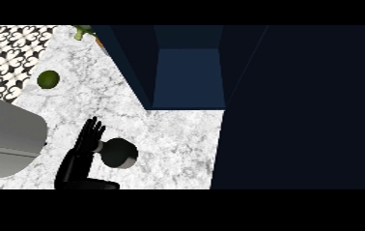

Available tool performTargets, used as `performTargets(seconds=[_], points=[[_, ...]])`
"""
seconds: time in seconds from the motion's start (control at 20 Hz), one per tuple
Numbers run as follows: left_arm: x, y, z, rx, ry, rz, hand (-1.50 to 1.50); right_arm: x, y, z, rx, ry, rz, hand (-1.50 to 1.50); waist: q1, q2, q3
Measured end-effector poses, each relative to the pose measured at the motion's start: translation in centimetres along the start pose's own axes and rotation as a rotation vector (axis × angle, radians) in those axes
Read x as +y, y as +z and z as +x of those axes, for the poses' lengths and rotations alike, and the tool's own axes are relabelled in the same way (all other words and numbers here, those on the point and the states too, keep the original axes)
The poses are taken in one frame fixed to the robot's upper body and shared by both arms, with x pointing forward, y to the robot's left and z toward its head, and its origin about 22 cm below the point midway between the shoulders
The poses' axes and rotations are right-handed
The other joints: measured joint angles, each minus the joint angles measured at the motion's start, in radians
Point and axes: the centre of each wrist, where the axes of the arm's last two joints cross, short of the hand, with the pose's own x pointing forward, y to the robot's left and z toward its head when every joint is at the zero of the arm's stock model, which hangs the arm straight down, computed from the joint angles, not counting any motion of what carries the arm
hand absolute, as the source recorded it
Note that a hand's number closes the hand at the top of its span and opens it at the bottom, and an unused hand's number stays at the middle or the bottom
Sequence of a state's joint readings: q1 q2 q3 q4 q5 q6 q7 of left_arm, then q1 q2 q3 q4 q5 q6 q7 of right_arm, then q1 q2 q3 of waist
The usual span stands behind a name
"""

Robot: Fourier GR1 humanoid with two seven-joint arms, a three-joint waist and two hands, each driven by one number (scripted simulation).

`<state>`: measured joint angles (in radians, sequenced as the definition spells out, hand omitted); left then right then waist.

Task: Pick up the wine, place it into the cabinet and close the cabinet

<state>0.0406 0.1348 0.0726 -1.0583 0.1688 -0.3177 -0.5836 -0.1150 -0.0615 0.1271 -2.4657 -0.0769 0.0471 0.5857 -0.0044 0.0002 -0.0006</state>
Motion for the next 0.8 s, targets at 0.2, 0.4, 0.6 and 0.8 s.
performTargets(seconds=[0.2, 0.4, 0.6, 0.8], points=[[0.0, -0.7, -1.7, 0.022, 0.009, -0.008, -1.5, 0.0, 0.0, 0.2, 0.002, -0.002, 0.003, -1.5, -0.001, 0.0, 0.0], [0.2, -0.4, -3.1, 0.032, 0.052, -0.009, -1.5, 0.2, -0.1, 0.1, -0.003, -0.011, 0.008, -1.5, 0.0, 0.0, 0.0], [0.5, -0.5, -4.4, 0.057, 0.097, -0.005, -1.5, 0.6, 0.0, 0.1, 0.005, -0.022, 0.012, -1.5, -0.003, 0.0, 0.0], [0.3, -0.6, -4.9, 0.062, 0.122, -0.014, -1.5, 0.4, 0.1, 0.1, 0.007, -0.011, 0.008, -1.5, 0.001, -0.005, 0.011]])
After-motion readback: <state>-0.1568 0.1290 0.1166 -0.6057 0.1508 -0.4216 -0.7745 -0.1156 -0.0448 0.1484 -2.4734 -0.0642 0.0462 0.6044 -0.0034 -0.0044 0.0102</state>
